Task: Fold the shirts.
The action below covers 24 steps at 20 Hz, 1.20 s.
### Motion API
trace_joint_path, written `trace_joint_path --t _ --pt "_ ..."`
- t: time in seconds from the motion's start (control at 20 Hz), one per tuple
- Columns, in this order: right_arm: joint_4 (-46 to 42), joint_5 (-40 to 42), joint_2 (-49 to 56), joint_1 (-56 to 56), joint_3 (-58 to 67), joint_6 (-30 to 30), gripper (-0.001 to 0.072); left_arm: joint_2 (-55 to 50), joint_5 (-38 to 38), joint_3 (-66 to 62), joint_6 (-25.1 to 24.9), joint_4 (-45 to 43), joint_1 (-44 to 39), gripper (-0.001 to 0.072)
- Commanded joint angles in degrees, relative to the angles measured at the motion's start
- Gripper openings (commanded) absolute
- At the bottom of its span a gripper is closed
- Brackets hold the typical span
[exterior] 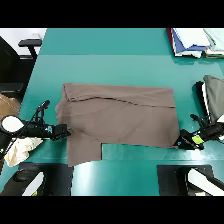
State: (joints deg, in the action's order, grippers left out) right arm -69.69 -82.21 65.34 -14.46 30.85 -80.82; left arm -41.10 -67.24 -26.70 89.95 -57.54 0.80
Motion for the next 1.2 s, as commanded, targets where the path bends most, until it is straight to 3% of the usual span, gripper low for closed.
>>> trace_joint_path --t 0.0,0.05,0.25,0.4,0.5,0.7,0.95,1.15 --pt "-0.8 1.7 0.2 4.8 1.9 0.1 0.0087 0.3 -3.4 -0.7 0.0 -1.9 0.0 0.0025" --pt "-1.0 0.6 0.2 5.9 3.3 0.1 0.0023 1.3 -5.2 -1.3 0.1 -3.3 0.0 0.0024" --pt "-4.4 -3.2 -5.0 9.4 7.0 -0.3 0.0023 10.8 -14.6 -2.2 3.4 -7.8 0.0 0.0023" --pt "-11.8 -9.2 -12.6 10.6 9.1 -2.6 0.0022 15.8 -23.7 -2.6 4.8 -4.2 0.0 0.0024" --pt "-12.4 -10.9 -17.2 10.6 11.0 -3.9 0.0021 16.1 -24.3 -4.9 5.8 -2.9 0.0 0.0024" --pt "-12.3 -6.7 -17.8 10.6 17.3 -4.7 0.0021 9.6 -14.3 -11.7 2.0 -5.3 0.0 0.0023" --pt "-7.9 1.3 -2.8 10.6 28.9 -3.5 0.0021 -11.2 -0.2 -21.9 -4.5 -6.4 0.0 0.0026" --pt "-0.3 4.5 11.0 10.6 38.6 -2.0 0.0022 -26.8 3.6 -30.0 -8.4 -6.4 0.0 0.0028"
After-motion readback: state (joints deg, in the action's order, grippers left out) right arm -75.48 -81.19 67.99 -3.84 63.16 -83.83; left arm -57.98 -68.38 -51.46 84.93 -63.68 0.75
